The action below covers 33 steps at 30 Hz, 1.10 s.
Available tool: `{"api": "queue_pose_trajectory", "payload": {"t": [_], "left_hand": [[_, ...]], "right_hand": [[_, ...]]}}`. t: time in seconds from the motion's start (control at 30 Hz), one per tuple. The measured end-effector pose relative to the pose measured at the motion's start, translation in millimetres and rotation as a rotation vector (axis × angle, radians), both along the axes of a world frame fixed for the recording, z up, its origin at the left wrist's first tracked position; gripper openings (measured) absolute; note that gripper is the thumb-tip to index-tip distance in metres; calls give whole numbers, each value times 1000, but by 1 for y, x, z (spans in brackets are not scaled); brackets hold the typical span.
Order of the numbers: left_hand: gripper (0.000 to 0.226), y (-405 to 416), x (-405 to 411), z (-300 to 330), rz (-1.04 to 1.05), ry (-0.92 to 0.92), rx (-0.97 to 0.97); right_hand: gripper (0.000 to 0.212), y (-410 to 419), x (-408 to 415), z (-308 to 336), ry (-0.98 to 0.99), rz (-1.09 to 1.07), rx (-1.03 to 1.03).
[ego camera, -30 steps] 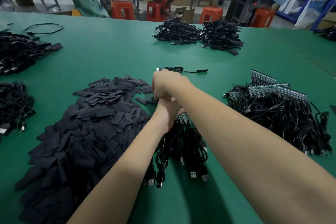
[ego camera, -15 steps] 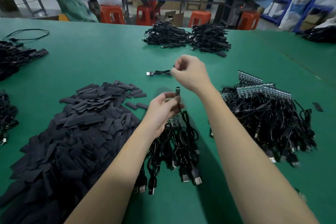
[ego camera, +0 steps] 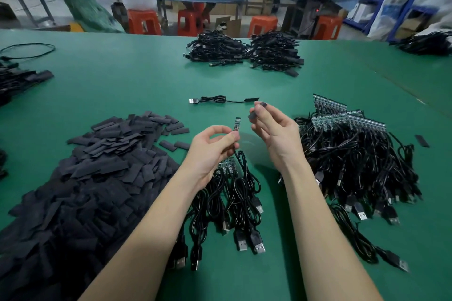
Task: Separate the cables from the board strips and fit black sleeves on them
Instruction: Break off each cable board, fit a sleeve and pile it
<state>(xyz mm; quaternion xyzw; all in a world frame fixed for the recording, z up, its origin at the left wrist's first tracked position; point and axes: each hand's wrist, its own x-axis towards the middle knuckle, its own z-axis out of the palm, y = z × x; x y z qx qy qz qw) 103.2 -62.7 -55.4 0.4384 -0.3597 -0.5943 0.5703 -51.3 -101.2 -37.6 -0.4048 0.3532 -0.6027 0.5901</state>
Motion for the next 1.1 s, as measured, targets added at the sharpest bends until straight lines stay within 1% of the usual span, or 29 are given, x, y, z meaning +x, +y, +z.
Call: {"api": "queue_pose_trajectory", "payload": {"t": [0.17,0.47,0.53,0.63,0.7,0.77,0.87,0.97,1.1], "left_hand": [[9,3,-1,2,-37,-25,-3],[10,5,-1,6,-42,-21,8],[10,5,-1,6,-46,-22,7],[9,5,0,6,-57,-20,2],[8,5,1,6,-71,-26,-2],[8,5,4,7,-89,-51,-8],[12,6,11,9,-139,-74,-29],[23,9,18,14,-212,-125,-60],[24,10,26,17,-262,-245,-120]], "right_hand": [[6,0,6,-3,-7,-22,-51],[8,-2,9,-3,-48,-37,-81],[7,-1,8,-3,-7,-50,-77],[7,2,7,-4,131,-57,-89],[7,3,6,-4,147,-56,-83],[6,5,4,-2,152,-25,-68],[4,6,-1,4,152,82,-39],[11,7,-7,8,151,192,2],[15,8,-15,11,195,304,34]]}}
